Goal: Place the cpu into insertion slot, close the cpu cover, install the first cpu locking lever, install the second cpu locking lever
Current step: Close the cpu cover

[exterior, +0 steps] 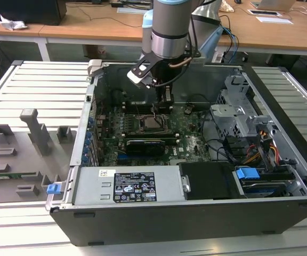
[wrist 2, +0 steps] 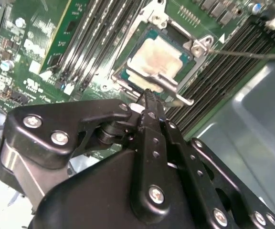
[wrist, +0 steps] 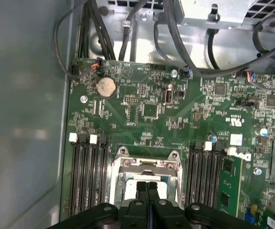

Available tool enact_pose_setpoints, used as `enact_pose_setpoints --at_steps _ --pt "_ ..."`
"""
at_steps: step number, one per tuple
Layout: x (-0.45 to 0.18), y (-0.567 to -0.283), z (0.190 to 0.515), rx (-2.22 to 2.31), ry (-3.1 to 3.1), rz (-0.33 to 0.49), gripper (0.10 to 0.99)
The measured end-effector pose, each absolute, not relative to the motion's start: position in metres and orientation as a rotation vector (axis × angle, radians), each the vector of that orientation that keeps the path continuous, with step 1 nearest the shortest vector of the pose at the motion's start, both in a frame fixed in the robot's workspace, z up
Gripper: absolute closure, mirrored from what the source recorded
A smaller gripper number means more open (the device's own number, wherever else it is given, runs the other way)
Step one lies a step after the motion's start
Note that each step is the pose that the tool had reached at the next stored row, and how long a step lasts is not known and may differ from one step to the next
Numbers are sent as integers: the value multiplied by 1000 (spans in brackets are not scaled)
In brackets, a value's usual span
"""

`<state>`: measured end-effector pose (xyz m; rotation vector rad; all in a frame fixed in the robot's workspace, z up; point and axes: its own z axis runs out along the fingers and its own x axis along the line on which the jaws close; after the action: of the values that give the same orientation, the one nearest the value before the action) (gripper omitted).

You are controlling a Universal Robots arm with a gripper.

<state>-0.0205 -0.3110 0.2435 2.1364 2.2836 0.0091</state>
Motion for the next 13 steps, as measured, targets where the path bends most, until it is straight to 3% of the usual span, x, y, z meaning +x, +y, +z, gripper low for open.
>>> enact_pose_setpoints --at_steps 13 --pt "-46 -311 241 2133 2281 15 980"
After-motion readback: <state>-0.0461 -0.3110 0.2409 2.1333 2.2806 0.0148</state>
